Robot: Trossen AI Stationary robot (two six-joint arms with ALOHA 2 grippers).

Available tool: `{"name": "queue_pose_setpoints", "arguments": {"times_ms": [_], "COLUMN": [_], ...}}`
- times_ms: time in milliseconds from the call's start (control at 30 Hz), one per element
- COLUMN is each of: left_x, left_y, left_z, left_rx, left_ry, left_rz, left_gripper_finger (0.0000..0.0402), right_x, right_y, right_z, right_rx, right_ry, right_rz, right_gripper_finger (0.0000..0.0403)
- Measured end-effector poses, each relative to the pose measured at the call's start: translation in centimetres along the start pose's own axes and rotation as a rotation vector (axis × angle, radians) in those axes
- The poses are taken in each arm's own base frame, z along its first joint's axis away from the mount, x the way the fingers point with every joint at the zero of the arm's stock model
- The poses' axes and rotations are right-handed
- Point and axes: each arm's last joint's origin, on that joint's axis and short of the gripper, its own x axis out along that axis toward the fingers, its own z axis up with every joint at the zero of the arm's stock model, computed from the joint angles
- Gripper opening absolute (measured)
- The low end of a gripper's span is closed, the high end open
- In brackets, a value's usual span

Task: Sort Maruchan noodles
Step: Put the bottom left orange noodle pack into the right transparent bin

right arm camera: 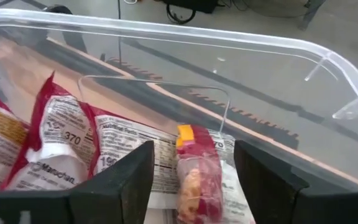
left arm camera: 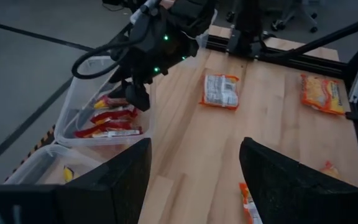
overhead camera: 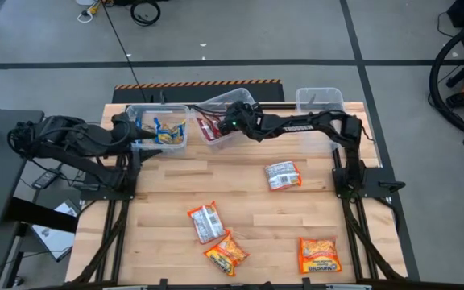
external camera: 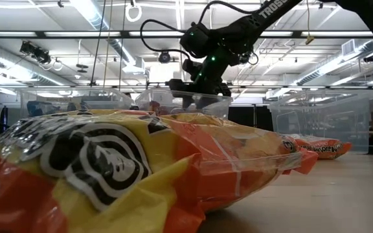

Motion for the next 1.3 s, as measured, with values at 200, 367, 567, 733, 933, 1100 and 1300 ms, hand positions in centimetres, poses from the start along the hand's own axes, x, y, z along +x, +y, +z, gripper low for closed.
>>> {"name": "queue_pose_setpoints", "arguments": {"times_ms": [200, 367, 567, 733, 933, 1100, 1300], "left_x": [0.0, 0.0, 0.4, 1.1, 1.7, 1.7, 1.8], "left_y": [-0.1, -0.2, -0.6, -1.7, -2.9, -3.2, -3.1], "left_z": [0.0, -0.1, -0.1, 0.0, -0.1, -0.2, -0.1], "left_rx": [-0.026, -0.051, -0.066, -0.045, -0.041, -0.043, -0.036], "left_ry": [0.011, 0.024, 0.040, 0.053, 0.086, 0.092, 0.067], "left_rz": [-0.025, -0.051, -0.069, -0.097, -0.118, -0.126, -0.083], "left_gripper_finger": [0.0247, 0.0247, 0.0247, 0.0247, 0.0247, 0.0247, 0.0247], "right_x": [-1.7, -4.1, -4.9, -4.5, -5.2, -7.1, -8.8], "right_y": [-0.6, -2.5, -6.2, -7.2, -8.0, -8.1, -8.1], "right_z": [1.7, 3.6, 4.2, 3.8, 3.1, 3.6, 5.6], "right_rx": [0.034, 0.086, 0.140, 0.212, 0.224, 0.218, 0.162], "right_ry": [-0.032, -0.004, 0.174, 0.295, 0.416, 0.432, 0.316], "right_rz": [0.025, 0.000, -0.022, -0.007, -0.029, 0.023, 0.163], "right_gripper_finger": [0.0232, 0.0229, 0.0229, 0.0228, 0.0226, 0.0224, 0.0224]}}
